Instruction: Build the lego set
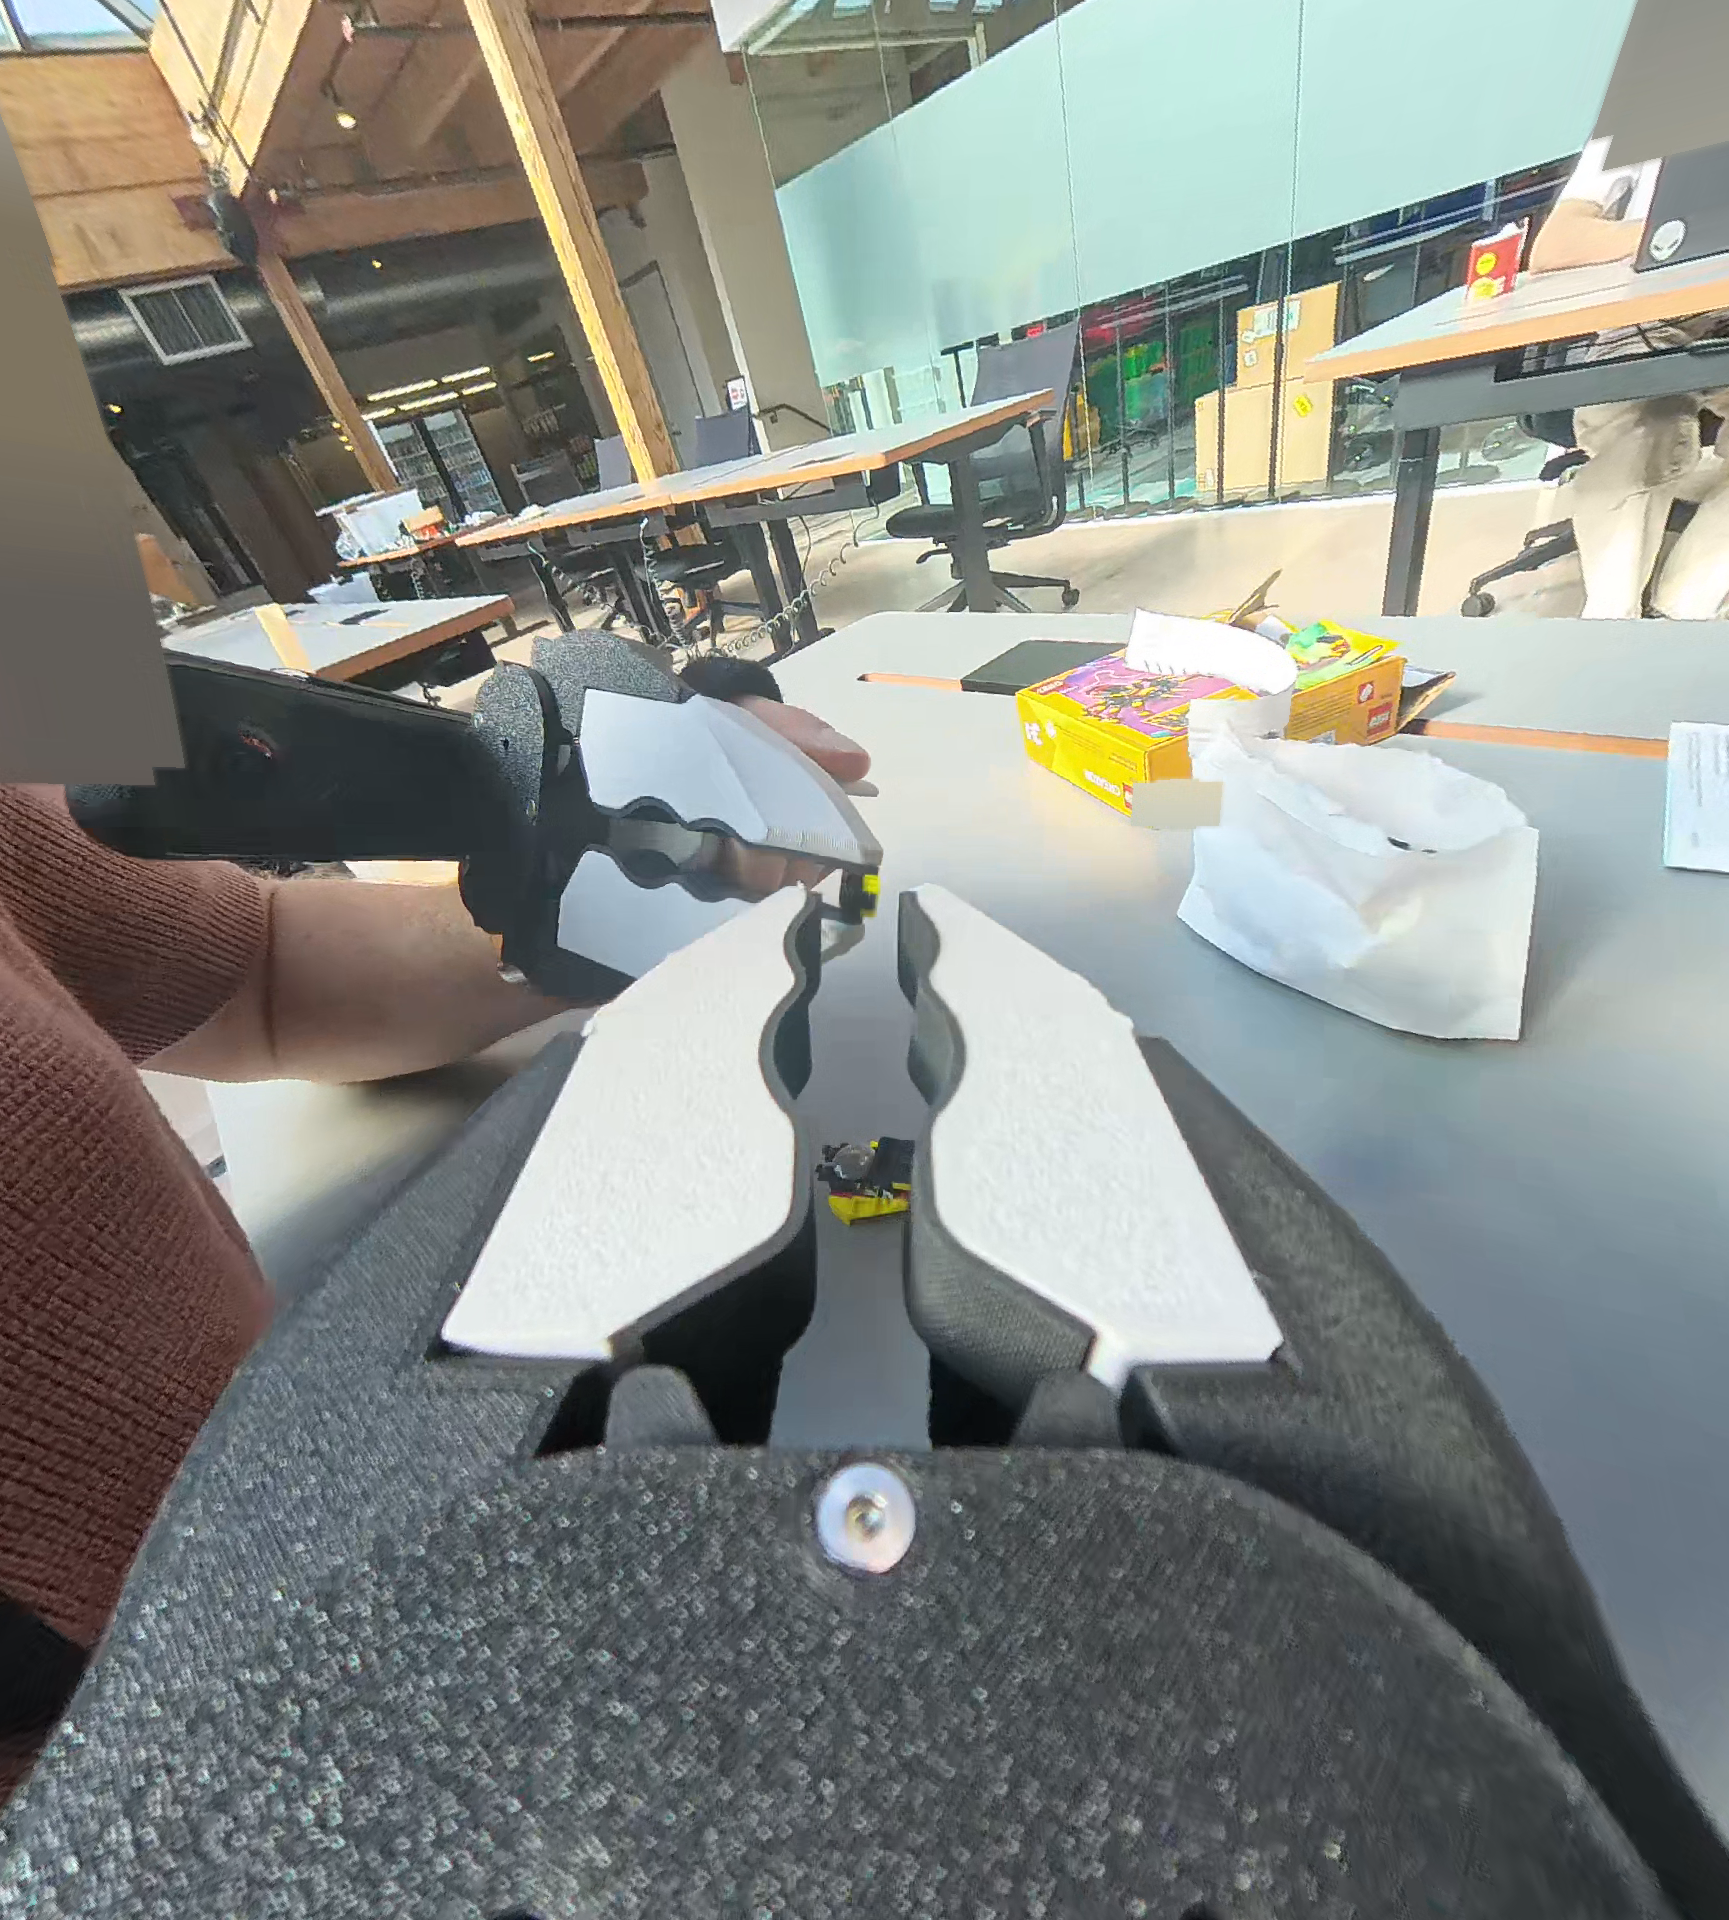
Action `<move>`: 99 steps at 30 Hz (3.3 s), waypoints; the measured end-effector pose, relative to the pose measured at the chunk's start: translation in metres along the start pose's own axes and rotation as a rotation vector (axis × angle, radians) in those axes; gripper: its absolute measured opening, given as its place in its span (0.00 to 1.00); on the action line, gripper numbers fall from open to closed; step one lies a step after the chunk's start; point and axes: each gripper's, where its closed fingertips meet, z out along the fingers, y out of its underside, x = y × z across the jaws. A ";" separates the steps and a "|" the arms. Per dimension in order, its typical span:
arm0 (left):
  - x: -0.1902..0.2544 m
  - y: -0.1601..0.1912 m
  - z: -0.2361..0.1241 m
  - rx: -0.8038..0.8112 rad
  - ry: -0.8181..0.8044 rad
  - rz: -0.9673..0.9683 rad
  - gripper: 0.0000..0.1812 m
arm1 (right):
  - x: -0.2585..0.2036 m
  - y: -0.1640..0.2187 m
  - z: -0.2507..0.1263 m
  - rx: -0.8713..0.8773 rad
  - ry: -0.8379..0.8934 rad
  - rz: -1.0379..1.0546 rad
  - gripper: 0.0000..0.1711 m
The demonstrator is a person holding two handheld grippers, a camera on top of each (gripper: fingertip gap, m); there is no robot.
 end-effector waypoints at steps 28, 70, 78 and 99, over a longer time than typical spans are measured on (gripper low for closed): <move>-0.002 -0.039 0.000 0.408 0.654 -1.363 0.05 | -0.025 -0.021 -0.018 0.205 0.126 -1.367 0.04; -0.001 0.006 0.010 0.250 0.358 -1.299 0.00 | 0.011 -0.020 -0.001 0.027 0.037 -0.599 0.04; -0.003 0.037 0.001 0.122 0.303 -1.178 0.00 | 0.054 0.005 0.000 -0.043 0.085 -0.355 0.04; -0.047 0.039 -0.011 0.174 0.047 -1.129 0.06 | 0.067 -0.014 -0.100 0.151 0.221 -0.052 0.04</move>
